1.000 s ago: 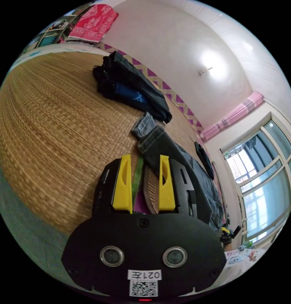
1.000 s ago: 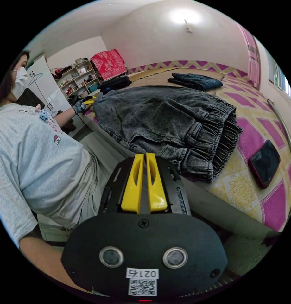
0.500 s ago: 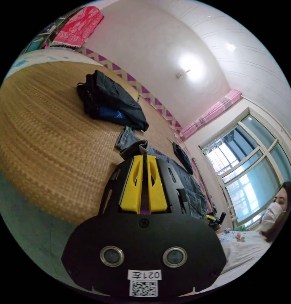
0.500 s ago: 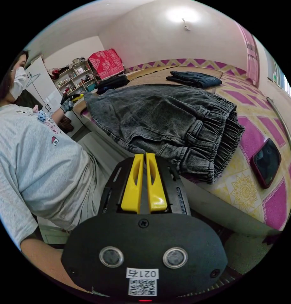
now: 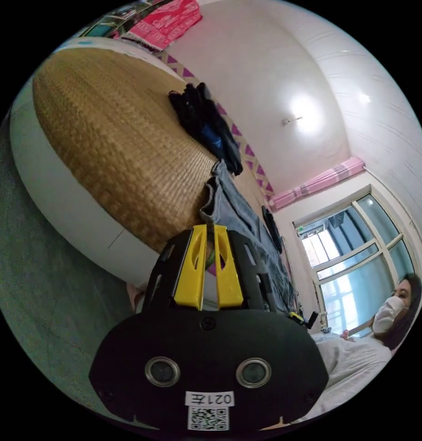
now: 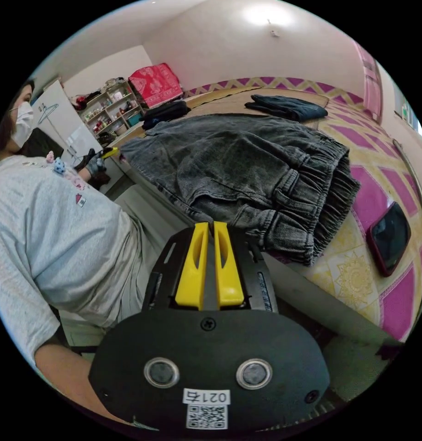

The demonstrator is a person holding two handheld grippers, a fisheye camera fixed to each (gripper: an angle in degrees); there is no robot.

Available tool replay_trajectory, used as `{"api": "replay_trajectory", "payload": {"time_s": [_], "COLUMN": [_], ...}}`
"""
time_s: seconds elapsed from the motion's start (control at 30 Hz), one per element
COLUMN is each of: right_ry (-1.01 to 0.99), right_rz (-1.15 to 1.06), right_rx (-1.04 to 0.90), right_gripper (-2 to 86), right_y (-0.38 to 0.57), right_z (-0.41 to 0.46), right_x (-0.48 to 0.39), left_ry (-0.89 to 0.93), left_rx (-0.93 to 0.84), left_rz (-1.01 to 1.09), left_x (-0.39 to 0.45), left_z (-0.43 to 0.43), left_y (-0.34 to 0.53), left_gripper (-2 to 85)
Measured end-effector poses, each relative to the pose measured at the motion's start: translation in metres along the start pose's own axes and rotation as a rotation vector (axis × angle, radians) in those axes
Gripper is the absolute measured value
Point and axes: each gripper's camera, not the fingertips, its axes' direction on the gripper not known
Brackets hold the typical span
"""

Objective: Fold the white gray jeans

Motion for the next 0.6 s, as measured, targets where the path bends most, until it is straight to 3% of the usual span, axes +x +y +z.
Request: {"api": "replay_trajectory", "payload": {"time_s": [0.07,0.17,0.33,0.47,0.6], "right_ry": [-0.033,0.029,0.149,0.153,0.175], "right_rz": [-0.038,-0.02,0.015,0.069,0.109], "right_rx": [0.101,0.254,0.259,0.266,0.27], "right_gripper": [2.1,3.9,7.2,7.3,7.2], "right_y": [0.0,-0.005,-0.028,-0.031,-0.025], "right_z": [-0.03,-0.06,-0.047,-0.026,-0.015], "right_x": [-0.007,-0.004,0.013,0.029,0.041], "left_ry": [-0.019,-0.135,-0.321,-0.344,-0.323], "left_rx": [0.01,-0.13,-0.436,-0.438,-0.306], "left_rz": [0.068,0.208,0.283,0.319,0.369], "left_x": [0.017,0.048,0.057,0.062,0.077], "left_z": [-0.004,0.023,0.115,0.125,0.111], "left_y": [-0.009,-0.034,-0.057,-0.056,-0.051], "left_gripper": [0.5,7.1,10.3,2.4,-0.6]}}
